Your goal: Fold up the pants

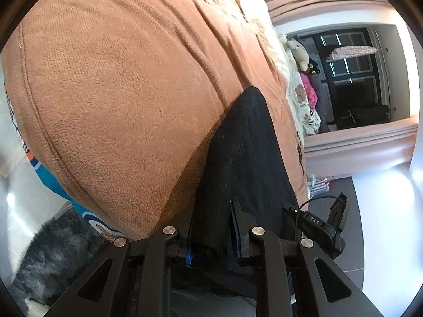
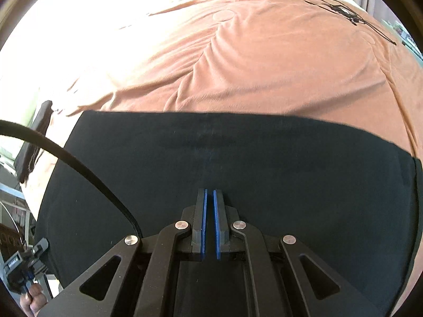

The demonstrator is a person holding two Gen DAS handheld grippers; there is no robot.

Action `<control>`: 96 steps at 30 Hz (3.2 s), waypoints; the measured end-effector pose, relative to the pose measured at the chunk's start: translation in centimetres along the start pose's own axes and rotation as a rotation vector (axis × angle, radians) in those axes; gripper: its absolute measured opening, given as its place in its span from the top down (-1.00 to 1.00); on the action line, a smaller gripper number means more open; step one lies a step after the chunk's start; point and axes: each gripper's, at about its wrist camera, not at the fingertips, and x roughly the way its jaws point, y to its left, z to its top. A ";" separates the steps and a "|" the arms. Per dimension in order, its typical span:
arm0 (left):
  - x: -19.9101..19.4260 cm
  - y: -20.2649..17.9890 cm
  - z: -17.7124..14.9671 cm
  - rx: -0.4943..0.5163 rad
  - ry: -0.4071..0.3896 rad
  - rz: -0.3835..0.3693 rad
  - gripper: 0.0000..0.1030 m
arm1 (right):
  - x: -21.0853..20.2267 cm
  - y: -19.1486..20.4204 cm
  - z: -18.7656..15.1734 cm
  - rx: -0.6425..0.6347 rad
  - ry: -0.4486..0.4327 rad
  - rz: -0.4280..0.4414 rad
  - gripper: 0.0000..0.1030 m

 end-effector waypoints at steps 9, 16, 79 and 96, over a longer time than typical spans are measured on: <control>0.4 -0.2 0.2 0.003 -0.007 0.002 0.63 | -0.5 -0.2 -0.5 0.016 -0.010 -0.018 0.96; -0.8 -2.2 0.2 0.052 -0.029 -0.017 0.74 | -2.1 -0.9 -1.7 0.047 0.033 0.071 0.96; 13.7 -30.5 -16.9 0.773 0.391 -0.195 0.76 | -28.8 -15.9 -32.4 0.542 -0.384 0.139 0.96; 18.1 -29.1 -22.1 0.797 0.521 -0.111 0.70 | -29.9 -18.2 -34.8 0.587 -0.379 0.182 0.96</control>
